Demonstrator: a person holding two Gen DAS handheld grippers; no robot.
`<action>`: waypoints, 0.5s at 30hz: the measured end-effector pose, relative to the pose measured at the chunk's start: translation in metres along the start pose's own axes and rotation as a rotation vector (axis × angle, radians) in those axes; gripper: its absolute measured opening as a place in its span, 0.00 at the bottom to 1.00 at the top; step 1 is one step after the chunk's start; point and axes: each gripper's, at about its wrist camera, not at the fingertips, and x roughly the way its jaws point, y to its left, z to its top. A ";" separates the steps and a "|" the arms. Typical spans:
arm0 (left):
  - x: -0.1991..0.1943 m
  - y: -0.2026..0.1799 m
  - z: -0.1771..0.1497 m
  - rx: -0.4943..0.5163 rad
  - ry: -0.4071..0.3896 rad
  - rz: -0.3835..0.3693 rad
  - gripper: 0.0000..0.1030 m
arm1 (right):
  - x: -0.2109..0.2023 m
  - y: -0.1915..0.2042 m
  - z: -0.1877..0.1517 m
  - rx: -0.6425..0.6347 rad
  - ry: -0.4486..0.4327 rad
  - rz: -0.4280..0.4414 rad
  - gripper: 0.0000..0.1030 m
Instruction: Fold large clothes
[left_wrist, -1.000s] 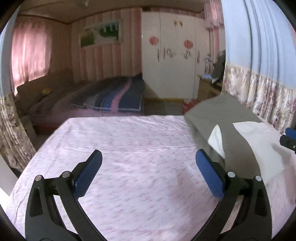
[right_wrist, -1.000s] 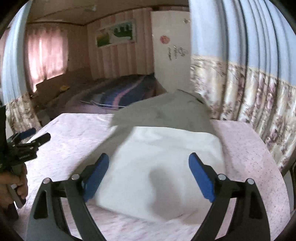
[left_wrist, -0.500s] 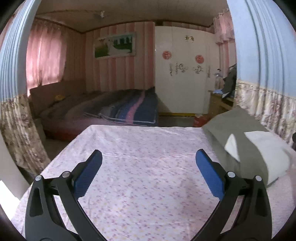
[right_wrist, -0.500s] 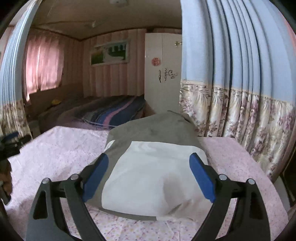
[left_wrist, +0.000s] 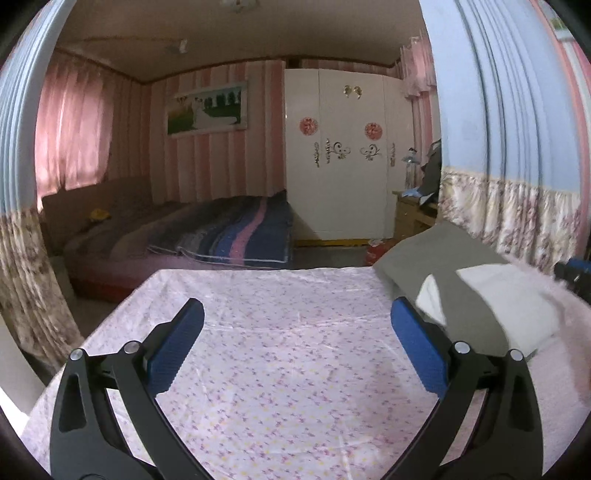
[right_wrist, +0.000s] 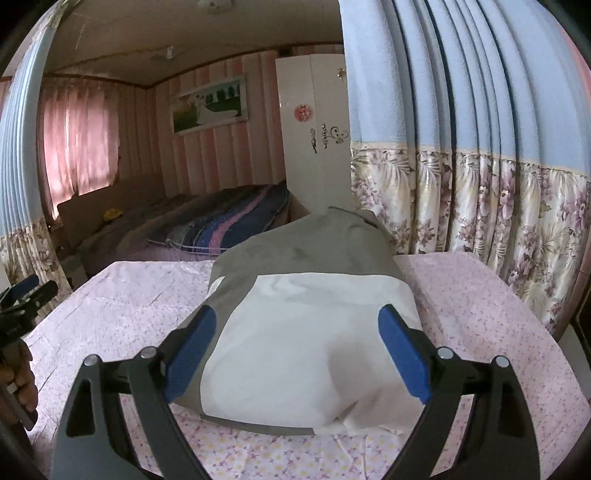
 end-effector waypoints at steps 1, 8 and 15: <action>0.003 0.000 -0.001 0.005 0.009 0.010 0.97 | 0.000 0.001 -0.001 -0.004 0.003 0.003 0.87; 0.009 0.006 -0.003 -0.027 0.039 0.009 0.97 | -0.003 0.013 -0.003 -0.035 0.003 0.013 0.87; 0.009 0.010 -0.002 -0.049 0.043 -0.008 0.97 | 0.004 0.012 -0.005 -0.036 0.023 0.006 0.87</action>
